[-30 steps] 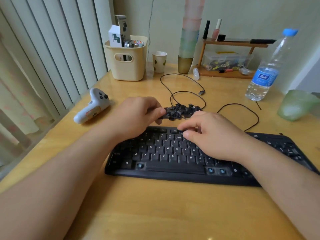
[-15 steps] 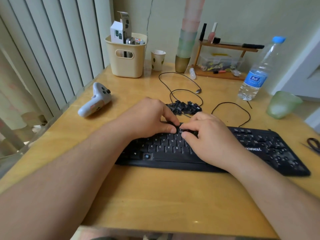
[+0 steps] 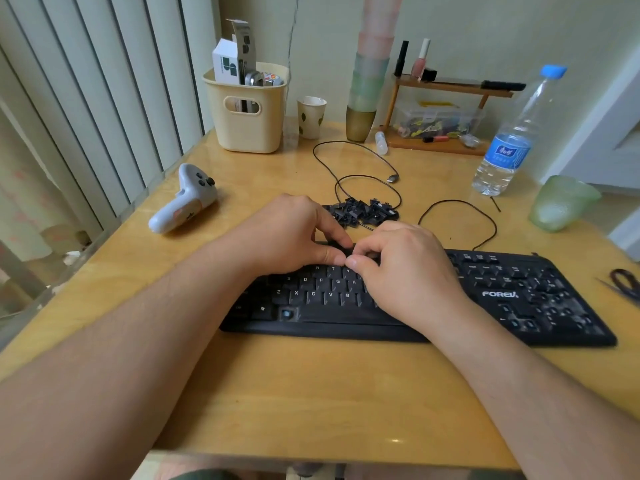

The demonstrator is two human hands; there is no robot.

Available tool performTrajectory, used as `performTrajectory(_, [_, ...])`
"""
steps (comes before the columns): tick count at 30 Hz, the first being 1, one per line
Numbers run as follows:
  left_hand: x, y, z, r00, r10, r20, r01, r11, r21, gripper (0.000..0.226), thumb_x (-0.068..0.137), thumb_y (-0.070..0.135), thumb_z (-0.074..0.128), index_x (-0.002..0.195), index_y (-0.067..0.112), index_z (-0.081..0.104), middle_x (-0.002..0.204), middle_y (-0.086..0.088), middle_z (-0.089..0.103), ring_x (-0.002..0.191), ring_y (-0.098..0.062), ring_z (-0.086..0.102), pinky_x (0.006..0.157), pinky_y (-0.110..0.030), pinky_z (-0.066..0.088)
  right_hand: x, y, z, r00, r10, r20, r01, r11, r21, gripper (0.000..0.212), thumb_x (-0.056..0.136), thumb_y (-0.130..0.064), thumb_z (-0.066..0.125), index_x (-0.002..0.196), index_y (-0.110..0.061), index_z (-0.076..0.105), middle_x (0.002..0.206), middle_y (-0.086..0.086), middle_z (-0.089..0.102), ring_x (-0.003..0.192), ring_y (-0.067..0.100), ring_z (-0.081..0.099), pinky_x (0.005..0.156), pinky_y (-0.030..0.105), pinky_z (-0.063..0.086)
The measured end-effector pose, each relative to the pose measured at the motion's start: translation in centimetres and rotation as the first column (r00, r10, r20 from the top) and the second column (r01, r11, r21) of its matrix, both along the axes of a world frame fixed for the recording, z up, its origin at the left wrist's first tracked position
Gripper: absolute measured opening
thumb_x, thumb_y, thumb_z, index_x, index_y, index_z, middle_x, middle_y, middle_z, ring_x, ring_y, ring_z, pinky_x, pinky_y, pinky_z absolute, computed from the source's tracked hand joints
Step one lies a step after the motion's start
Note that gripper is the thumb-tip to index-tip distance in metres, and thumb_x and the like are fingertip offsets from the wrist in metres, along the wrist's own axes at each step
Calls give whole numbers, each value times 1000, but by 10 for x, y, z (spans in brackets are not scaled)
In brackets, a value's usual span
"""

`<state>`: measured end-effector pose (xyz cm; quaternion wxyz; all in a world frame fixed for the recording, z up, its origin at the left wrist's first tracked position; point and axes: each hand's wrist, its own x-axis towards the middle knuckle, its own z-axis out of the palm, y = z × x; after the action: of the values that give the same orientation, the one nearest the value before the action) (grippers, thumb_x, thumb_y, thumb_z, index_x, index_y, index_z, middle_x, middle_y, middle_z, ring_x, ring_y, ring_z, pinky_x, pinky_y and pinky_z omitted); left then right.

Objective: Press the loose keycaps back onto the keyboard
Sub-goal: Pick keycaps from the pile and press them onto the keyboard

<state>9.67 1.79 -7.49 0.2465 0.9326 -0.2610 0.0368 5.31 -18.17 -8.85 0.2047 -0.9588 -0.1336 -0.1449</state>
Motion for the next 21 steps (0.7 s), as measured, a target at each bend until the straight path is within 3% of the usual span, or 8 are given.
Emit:
performTrajectory(8, [-2,0,0,1000,13,-23,-13,1000,-5,25,81,51,82,105,49,78,96,13,74,82,0,62,79,-23,51,-6,2,1,1000,6,2,-6,999,35,12,90,-37,76,82,-31,71,79,-18,58,93,16,56,80,34,46])
performTrajectory(11, [-3,1,2,1000,17,-21,-18,999,-40,21,85,47,80,106,49,77,90,23,73,82,8,62,76,-15,47,-4,-2,11,998,-21,-65,31,985,172,9,92,-35,75,85,-30,71,75,-15,63,74,2,57,64,25,41])
performTrajectory(14, [-5,1,6,998,51,-44,-58,983,-177,18,94,38,74,112,42,77,90,32,69,84,22,58,76,3,39,8,-12,25,986,-9,-167,70,929,363,10,91,-31,77,86,-29,69,80,-6,72,72,8,63,65,27,46])
performTrajectory(17, [-7,1,12,989,29,-145,-84,918,-387,12,102,26,65,111,30,73,93,13,78,77,3,64,75,-17,53,24,-20,43,966,86,-246,58,849,526,12,93,-16,75,88,-25,70,84,2,75,77,16,70,74,36,57])
performTrajectory(21, [-8,1,13,967,8,-254,-147,834,-533,9,102,10,64,110,13,63,98,-10,79,83,-14,69,89,-39,56,37,-23,56,917,290,-273,-34,740,672,10,94,-4,72,95,-14,71,81,8,73,75,18,71,70,28,60])
